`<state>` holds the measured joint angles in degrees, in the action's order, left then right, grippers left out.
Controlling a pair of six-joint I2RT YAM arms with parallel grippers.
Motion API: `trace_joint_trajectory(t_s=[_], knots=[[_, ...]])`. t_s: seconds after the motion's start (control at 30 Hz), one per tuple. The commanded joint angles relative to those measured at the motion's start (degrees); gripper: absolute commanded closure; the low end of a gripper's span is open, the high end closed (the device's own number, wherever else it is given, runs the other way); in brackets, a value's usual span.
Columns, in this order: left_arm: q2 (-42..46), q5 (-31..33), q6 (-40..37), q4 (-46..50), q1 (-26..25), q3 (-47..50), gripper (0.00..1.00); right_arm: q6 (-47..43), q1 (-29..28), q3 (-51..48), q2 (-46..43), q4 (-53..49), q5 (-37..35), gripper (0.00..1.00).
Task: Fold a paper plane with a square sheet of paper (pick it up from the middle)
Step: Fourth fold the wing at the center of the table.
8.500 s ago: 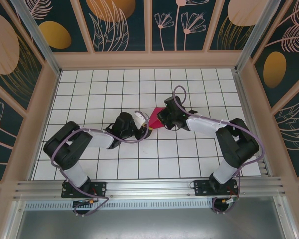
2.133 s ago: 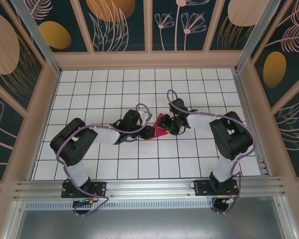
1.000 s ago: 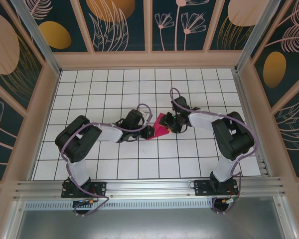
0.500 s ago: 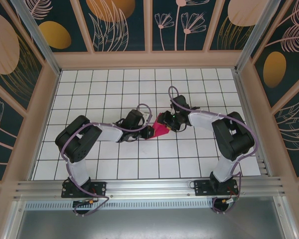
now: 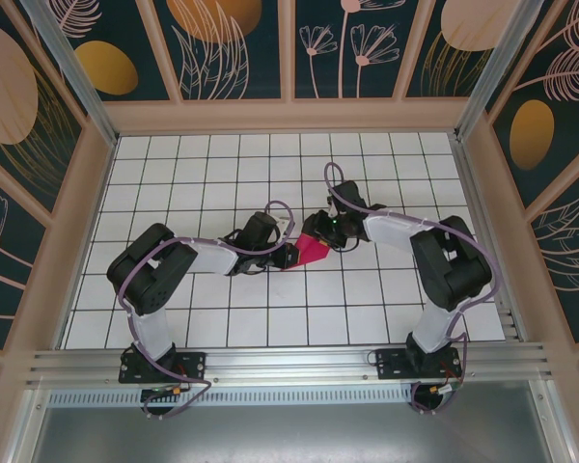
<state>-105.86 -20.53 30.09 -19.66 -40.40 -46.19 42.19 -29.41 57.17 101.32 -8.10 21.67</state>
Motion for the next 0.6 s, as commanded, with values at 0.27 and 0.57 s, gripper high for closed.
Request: trace_joint_trajectory(t_s=[0.27,0.57], knots=[[0.5,-0.3,0.9,0.8,0.4,-0.6,0.83,-1.6,-0.4,2.6,4.8,-6.0,-5.0,0.55],[5.4,-0.6,5.7,-1.6,1.2,0.4,0.77,-2.5,-0.4,3.6,7.7,-9.3,-7.1,0.56]])
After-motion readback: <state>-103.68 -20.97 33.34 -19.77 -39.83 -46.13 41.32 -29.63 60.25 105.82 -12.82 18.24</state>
